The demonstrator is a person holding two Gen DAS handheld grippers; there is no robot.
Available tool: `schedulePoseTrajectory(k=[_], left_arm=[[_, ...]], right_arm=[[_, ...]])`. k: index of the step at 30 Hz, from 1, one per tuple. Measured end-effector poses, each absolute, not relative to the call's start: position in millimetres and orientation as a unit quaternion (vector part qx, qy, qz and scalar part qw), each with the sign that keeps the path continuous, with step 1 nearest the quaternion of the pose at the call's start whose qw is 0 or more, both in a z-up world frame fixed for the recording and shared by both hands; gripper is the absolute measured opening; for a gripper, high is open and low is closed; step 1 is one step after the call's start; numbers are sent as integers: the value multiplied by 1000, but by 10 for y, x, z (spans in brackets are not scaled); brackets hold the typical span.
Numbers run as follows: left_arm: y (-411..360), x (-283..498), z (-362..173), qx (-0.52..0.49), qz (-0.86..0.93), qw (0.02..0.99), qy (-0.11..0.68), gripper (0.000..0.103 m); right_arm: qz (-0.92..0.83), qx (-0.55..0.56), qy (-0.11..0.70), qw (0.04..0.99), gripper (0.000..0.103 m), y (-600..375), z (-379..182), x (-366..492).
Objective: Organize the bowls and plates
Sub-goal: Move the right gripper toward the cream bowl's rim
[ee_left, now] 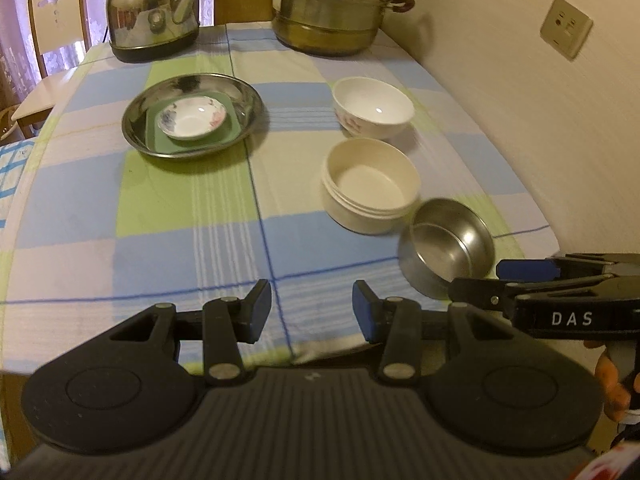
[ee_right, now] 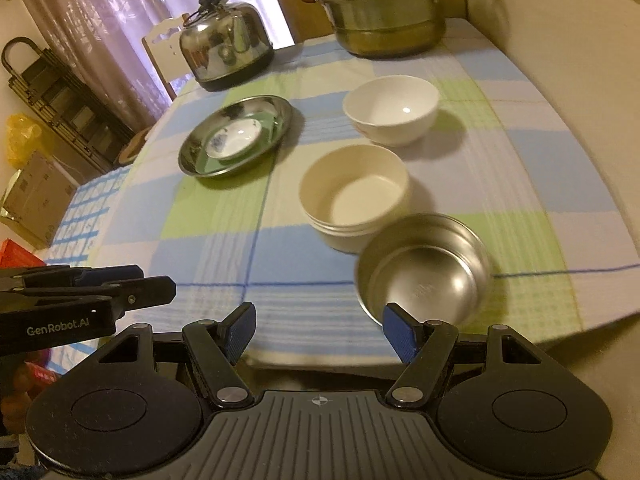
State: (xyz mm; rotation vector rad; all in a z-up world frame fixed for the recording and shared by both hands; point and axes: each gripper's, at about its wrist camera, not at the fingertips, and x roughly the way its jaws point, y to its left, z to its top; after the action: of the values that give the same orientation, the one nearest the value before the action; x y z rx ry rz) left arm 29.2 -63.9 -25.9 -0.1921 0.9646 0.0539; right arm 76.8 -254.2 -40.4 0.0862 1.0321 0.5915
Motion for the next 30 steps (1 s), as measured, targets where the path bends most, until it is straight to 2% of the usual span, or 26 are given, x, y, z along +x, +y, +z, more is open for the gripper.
schedulePoseTrajectory(k=[15, 30], left_arm=[[-1182, 145, -308, -90, 33, 878, 469, 41], [-1280, 234, -226, -63, 17, 885, 461, 42]], right_arm=[[280, 28, 490, 825, 70, -3026, -451, 582], [248, 40, 483, 839, 70, -3228, -433, 626]])
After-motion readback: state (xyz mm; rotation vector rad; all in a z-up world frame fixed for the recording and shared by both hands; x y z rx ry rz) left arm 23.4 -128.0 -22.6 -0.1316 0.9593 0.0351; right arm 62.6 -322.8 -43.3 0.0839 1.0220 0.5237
